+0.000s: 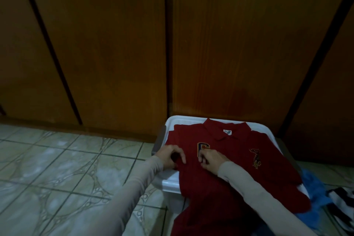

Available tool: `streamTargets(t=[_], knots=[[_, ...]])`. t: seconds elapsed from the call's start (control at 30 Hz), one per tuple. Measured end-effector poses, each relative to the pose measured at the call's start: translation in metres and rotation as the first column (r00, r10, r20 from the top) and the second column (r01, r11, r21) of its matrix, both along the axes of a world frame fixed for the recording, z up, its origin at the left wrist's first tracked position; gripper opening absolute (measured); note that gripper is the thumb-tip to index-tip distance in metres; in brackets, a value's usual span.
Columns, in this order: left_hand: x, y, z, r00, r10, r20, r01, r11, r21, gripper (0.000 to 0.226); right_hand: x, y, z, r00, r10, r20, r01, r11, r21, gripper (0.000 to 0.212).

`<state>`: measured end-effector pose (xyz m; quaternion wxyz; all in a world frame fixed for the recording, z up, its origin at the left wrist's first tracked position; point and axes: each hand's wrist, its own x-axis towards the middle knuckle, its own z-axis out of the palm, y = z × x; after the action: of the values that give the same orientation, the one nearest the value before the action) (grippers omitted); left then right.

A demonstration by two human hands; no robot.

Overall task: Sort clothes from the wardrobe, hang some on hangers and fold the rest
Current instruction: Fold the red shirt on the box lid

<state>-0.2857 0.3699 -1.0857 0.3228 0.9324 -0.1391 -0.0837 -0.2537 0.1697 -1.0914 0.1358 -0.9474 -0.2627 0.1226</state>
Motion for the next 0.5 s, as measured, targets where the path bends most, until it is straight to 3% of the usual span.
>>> streamTargets(t=[0.1,0.2,0.33,0.5], knots=[[-0.003,0.0,-0.002,0.993,-0.073,-0.091,0.082,0.991,0.102,0.043,0.001,0.004,-0.001,0.999,-0.023,-0.025,0.023,1.0,-0.014,0.011],[-0.003,-0.005,-0.001,0.996,-0.075,-0.041,0.081,0.982,0.169,0.038,0.0,0.008,-0.002,1.0,-0.02,-0.006,0.02,0.997,-0.072,0.013],[-0.009,-0.01,-0.003,0.998,-0.044,0.043,0.038,0.99,0.136,0.02,-0.002,0.01,-0.004,0.999,-0.015,0.03,0.018,0.992,-0.123,0.014],[-0.012,-0.011,0.008,0.998,0.025,0.056,-0.024,1.0,-0.014,0.014,-0.006,0.004,0.001,1.0,0.016,0.026,-0.014,0.995,-0.095,0.014]])
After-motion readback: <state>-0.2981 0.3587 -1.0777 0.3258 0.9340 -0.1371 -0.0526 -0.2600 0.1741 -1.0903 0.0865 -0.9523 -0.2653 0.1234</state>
